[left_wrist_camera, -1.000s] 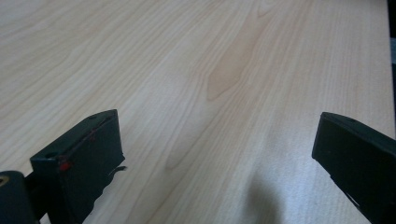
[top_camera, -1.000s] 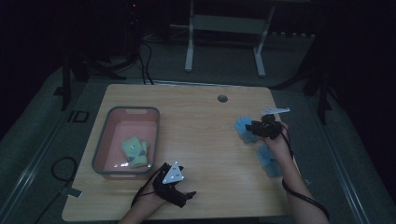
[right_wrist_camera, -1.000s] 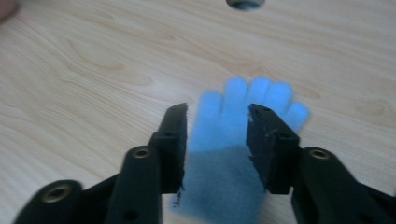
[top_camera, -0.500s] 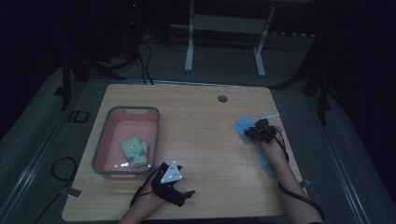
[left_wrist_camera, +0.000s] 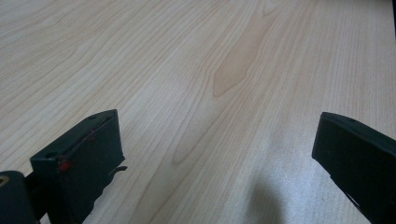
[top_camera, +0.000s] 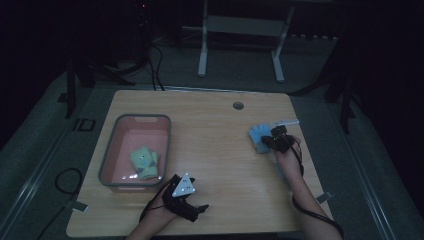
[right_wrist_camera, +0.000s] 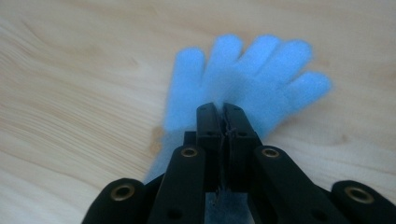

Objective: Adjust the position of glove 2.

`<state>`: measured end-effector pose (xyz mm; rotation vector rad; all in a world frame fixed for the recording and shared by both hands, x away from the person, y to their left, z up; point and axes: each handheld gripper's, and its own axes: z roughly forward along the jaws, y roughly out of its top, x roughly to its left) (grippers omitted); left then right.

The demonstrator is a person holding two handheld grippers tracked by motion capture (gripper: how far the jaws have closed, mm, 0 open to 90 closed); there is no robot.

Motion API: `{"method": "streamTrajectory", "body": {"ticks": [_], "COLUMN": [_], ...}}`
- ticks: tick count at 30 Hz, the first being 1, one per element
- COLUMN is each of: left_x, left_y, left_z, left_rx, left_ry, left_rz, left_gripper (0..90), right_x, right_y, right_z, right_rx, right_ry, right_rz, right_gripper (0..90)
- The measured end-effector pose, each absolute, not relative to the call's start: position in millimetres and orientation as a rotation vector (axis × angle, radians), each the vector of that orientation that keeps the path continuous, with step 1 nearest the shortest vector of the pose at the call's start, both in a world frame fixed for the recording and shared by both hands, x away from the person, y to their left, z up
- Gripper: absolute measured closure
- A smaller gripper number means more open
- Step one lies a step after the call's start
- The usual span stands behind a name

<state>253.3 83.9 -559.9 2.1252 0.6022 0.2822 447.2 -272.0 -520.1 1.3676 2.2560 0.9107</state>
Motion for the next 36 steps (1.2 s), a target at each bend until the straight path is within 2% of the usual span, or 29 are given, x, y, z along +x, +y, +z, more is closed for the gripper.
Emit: {"method": "streamTrajectory", "body": {"ticks": [7, 15, 25, 31, 36], "left_x": [253.0, 253.4, 253.0, 251.9, 251.8], "left_y": [84.1, 85.3, 84.7, 84.7, 84.0], "left_z": [-561.1, -560.0, -559.8, -559.8, -560.2], "left_rx": [2.129, 2.123, 2.125, 2.119, 2.120], "left_ry": [0.603, 0.600, 0.595, 0.594, 0.592], "left_rz": [0.284, 0.284, 0.286, 0.284, 0.282], "left_gripper": [2.0, 2.0, 2.0, 2.0, 2.0], "right_x": [411.3, 377.5, 348.1, 336.0, 324.9], "right_y": [-239.0, -209.7, -174.9, -156.6, -157.2], "right_z": [-472.6, -452.8, -466.1, -493.6, -509.7], "right_rx": [1.310, 1.282, 1.289, 1.316, 1.359], "right_ry": [2.202, 2.194, 2.254, 2.310, 2.333], "right_rz": [1.023, 1.104, 1.154, 1.120, 1.108], "right_gripper": [86.9, 87.0, 87.1, 87.1, 87.0]}}
